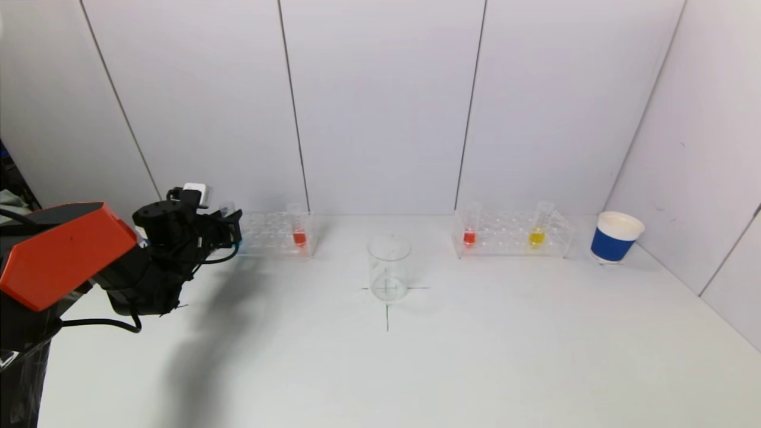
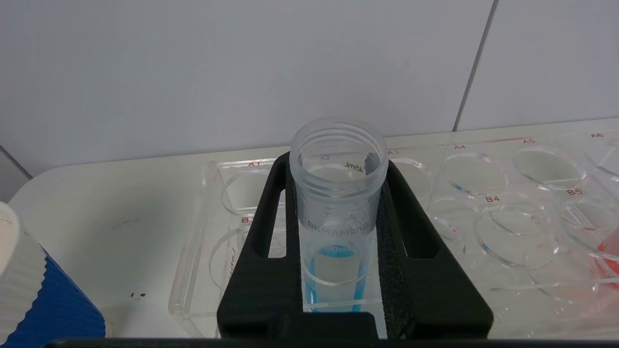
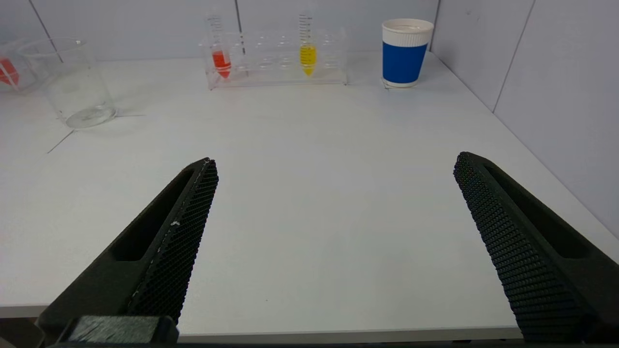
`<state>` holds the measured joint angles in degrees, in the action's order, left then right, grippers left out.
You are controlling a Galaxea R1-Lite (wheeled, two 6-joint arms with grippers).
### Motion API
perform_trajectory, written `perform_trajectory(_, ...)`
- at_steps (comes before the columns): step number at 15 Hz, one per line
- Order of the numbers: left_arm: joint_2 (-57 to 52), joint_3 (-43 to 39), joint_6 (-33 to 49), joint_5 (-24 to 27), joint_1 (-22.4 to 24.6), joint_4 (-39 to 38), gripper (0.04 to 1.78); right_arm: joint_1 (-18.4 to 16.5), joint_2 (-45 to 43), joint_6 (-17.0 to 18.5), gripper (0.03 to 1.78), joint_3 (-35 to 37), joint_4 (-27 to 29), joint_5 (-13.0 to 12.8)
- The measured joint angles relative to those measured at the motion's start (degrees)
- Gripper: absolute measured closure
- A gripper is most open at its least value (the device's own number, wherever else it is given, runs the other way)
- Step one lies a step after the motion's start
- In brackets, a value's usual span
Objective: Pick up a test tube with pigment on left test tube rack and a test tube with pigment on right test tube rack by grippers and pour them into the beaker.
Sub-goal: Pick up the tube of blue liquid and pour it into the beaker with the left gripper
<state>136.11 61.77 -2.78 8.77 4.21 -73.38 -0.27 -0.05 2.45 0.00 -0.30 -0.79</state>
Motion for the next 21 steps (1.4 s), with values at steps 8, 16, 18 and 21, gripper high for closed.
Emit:
perform_trajectory(8, -0.4, 0.0, 0.1, -0.1, 0.1, 0.0, 1.37, 0.0, 0.0, 0.0, 0.04, 0.0, 0.0, 0.0)
perform_trajectory(16, -6.4, 1.5, 0.1, -0.4, 0.2, 5.5, 1.37, 0.0, 0.0, 0.0, 0.04, 0.0, 0.0, 0.0)
perform_trajectory(18, -8.2, 3.3, 0.1, -0.5, 0.3, 8.8, 1.37, 0.0, 0.0, 0.0, 0.04, 0.0, 0.0, 0.0)
perform_trajectory(21, -10.8, 7.2, 0.1, -0.5, 0.0, 14.6, 1.37, 0.0, 0.0, 0.0, 0.04, 0.0, 0.0, 0.0)
